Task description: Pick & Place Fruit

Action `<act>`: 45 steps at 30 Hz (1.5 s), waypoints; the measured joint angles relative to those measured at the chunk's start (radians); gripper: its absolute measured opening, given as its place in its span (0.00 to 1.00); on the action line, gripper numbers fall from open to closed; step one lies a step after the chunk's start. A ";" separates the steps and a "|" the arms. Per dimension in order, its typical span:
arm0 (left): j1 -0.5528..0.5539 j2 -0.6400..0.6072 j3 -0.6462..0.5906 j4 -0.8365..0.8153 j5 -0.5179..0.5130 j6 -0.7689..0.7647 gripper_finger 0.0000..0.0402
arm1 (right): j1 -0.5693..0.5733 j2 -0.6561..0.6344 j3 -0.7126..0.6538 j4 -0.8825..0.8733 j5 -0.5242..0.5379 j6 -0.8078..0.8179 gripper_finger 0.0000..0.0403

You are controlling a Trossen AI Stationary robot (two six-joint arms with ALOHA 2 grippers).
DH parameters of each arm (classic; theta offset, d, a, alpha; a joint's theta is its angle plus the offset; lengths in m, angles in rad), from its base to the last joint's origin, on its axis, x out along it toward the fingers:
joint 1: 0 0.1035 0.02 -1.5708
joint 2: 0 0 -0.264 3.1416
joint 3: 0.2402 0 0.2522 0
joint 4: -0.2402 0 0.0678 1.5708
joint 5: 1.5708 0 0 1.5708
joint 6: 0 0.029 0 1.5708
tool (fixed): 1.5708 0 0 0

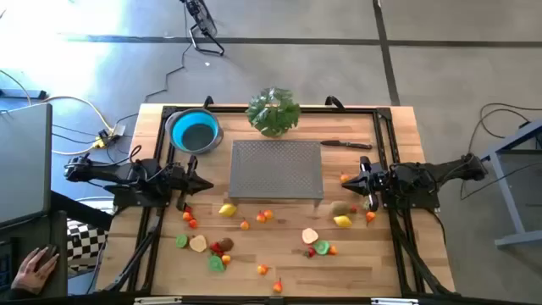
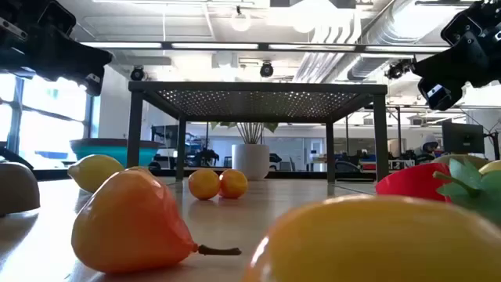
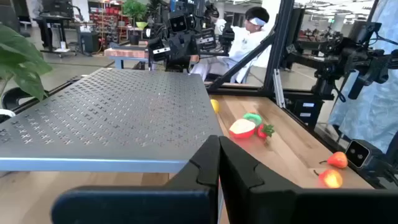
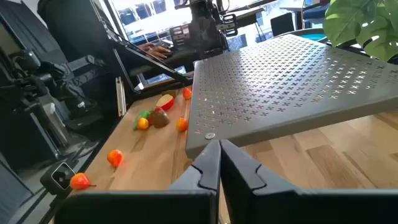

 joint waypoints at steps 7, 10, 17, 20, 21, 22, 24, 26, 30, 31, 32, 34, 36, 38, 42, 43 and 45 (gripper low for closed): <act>0.000 0.000 0.000 0.000 0.000 0.000 0.00 | 0.000 0.000 0.000 0.000 0.000 0.000 0.01; 0.000 0.000 0.000 0.000 0.000 0.000 0.00 | 0.000 0.000 0.000 0.000 0.000 0.000 0.01; 0.000 0.000 0.000 0.000 0.000 0.000 0.00 | 0.000 0.000 0.000 0.000 0.000 0.000 0.01; 0.000 0.000 0.000 0.000 0.000 0.000 0.00 | 0.000 0.000 0.000 0.000 0.000 0.000 0.01; 0.000 0.000 0.000 0.000 0.000 0.000 0.00 | 0.000 0.000 0.000 0.000 0.000 0.000 0.01; 0.000 0.000 0.000 0.000 0.000 0.000 0.00 | 0.000 0.000 0.000 0.000 0.000 0.000 0.01; 0.000 0.000 0.000 0.000 0.000 0.000 0.00 | 0.000 0.000 0.000 0.000 0.000 0.000 0.01; 0.000 0.000 0.000 0.000 0.000 0.000 0.00 | 0.000 0.000 0.000 0.000 0.000 0.000 0.01; 0.000 0.000 0.000 0.000 0.000 0.000 0.00 | 0.000 0.000 0.000 0.000 0.000 0.000 0.01; 0.000 0.000 0.000 0.000 0.000 0.000 0.00 | 0.000 0.000 0.000 0.000 0.000 0.000 0.01; 0.000 0.000 0.000 0.000 0.000 0.000 0.00 | 0.000 0.000 0.000 0.000 0.000 0.000 0.01; 0.000 0.000 0.000 0.000 0.000 0.000 0.00 | 0.000 0.000 0.000 0.000 0.000 0.000 0.01; 0.000 0.000 0.000 0.000 0.000 0.000 0.00 | 0.000 0.000 0.000 0.000 0.000 0.000 0.01; 0.000 0.000 0.000 0.000 0.000 0.000 0.00 | 0.000 0.000 0.000 0.000 0.000 0.000 0.01; 0.000 0.000 0.000 0.000 0.000 0.000 0.00 | 0.000 0.000 0.000 0.000 0.000 0.000 0.01; 0.000 0.000 0.000 0.000 0.000 0.000 0.00 | 0.000 0.000 0.000 0.000 0.000 0.000 0.01; 0.000 0.000 0.000 0.000 0.000 0.000 0.00 | 0.000 0.000 0.000 0.000 0.000 0.000 0.01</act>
